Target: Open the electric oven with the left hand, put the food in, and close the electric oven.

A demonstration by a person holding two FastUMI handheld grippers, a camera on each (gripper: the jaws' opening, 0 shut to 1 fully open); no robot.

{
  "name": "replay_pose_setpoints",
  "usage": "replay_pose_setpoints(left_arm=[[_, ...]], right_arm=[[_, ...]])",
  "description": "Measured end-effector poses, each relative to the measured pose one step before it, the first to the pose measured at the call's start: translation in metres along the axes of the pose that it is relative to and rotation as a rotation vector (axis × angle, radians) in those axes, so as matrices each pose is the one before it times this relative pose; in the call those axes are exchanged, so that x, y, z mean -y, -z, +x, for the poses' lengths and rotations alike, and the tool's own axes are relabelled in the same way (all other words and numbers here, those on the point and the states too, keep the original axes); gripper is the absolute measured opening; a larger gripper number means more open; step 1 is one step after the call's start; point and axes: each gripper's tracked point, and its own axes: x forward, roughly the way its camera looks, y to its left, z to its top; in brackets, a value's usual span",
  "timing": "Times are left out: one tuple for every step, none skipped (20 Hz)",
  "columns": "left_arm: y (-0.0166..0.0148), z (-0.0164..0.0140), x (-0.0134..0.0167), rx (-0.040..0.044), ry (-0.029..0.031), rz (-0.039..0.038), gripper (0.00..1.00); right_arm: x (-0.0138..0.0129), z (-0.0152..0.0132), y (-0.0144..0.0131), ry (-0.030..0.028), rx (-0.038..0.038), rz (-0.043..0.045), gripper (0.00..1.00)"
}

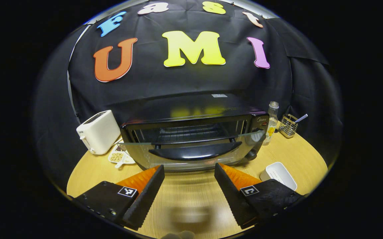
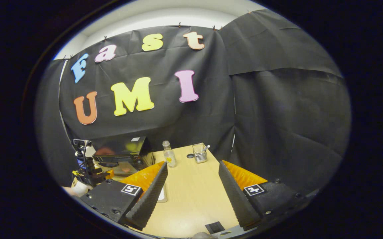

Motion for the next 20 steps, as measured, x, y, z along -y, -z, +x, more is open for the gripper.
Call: replay_pose_setpoints(left_arm=[[-0.00109,0.00070,0.00119,0.00118,0.00051,0.00012,0.97],[0.00051,0.00099,0.00009,-0.00129,0.00301,0.00223,0.97],[0.00166,0.00105,0.00049,-0.00409,0.00223,-0.00156,0.97],[0.00078,-0.00049,0.00065,-0.00291,0.00048,-0.00191,0.96],[0.00036,-0.00154,-0.00045,-0.00111,0.00094,-0.00436,0.97],[0.00003,-0.00126,0.00016,0.00242,0.00104,-0.00638,0.97],[-0.00190,-0.00257,0.00011,0.00637,0.00039,-0.00165,0.97],[0.00004,-0.00356,0.00023,-0.00093,-0.00128,0.00114,0.97],[-0.00131,-0.00684,0.00076,0.00372,0.00192,0.00042,0.97],[-0.00434,-0.00883,0.00225,0.01310,0.00411,-0.00539,0.97],[-0.00628,-0.01025,0.00257,0.01675,0.00213,-0.00272,0.97],[-0.00817,-0.01364,0.00221,0.02499,-0.00152,0.00225,0.97],[-0.00972,-0.01437,0.00382,0.02689,0.00150,0.00027,0.97],[-0.01116,-0.01663,0.00461,0.03098,-0.00096,-0.00085,0.97],[-0.01198,-0.01636,0.00247,0.03506,-0.00563,-0.00160,0.97],[-0.01138,-0.01857,0.00237,0.03219,-0.00884,-0.00396,0.97],[-0.01212,-0.01777,0.00291,0.03201,-0.01012,-0.00511,0.97],[-0.01181,-0.01774,0.00134,0.02751,-0.01125,-0.00687,0.97],[-0.00763,-0.01700,0.00150,0.01585,-0.00818,-0.00537,0.96],[-0.00745,-0.02050,0.00266,0.01467,-0.01199,0.00016,0.97]], right_arm=[[0.00002,0.00020,-0.00152,0.00390,0.00330,-0.00233,0.98],[-0.00086,-0.00097,-0.00088,-0.00108,0.00026,-0.00222,0.98],[-0.00172,0.00039,0.00119,-0.00180,-0.00262,-0.00245,0.98],[-0.00140,-0.00017,0.00003,-0.00443,-0.00153,-0.00227,0.98],[-0.00184,-0.00127,0.00069,-0.00318,-0.00075,-0.00290,0.98],[-0.00100,-0.00065,0.00093,-0.00111,-0.00220,-0.00550,0.98],[-0.00217,0.00000,0.00109,-0.00224,-0.00087,-0.00456,0.98],[-0.00271,-0.00101,-0.00162,-0.00786,0.00348,-0.00281,0.98],[-0.00316,-0.00050,-0.00107,-0.01182,0.00317,-0.00653,0.98],[-0.00173,-0.00067,-0.00066,-0.00926,0.00172,-0.00750,0.98],[0.00073,-0.00125,-0.00102,-0.00929,0.00486,-0.00428,0.98],[-0.00006,-0.00253,-0.00286,-0.01421,0.01020,-0.00269,0.98],[0.00053,-0.00055,-0.00194,-0.01227,0.00828,-0.00652,0.98],[0.00187,-0.00064,-0.00074,-0.01152,0.00730,-0.01028,0.98],[0.00132,-0.00002,-0.00057,-0.01414,0.00852,-0.01010,0.98],[0.00160,-0.00248,-0.00100,-0.01595,0.00659,-0.00844,0.98],[0.00200,-0.00201,-0.00181,-0.01518,0.01282,-0.00750,0.98],[0.00424,-0.00360,-0.00070,-0.00991,0.00951,-0.01244,0.98],[0.00430,-0.00249,0.00317,-0.01281,0.00022,-0.01149,0.98],[0.00176,-0.00440,0.00225,-0.01902,-0.00263,-0.00220,0.98]])
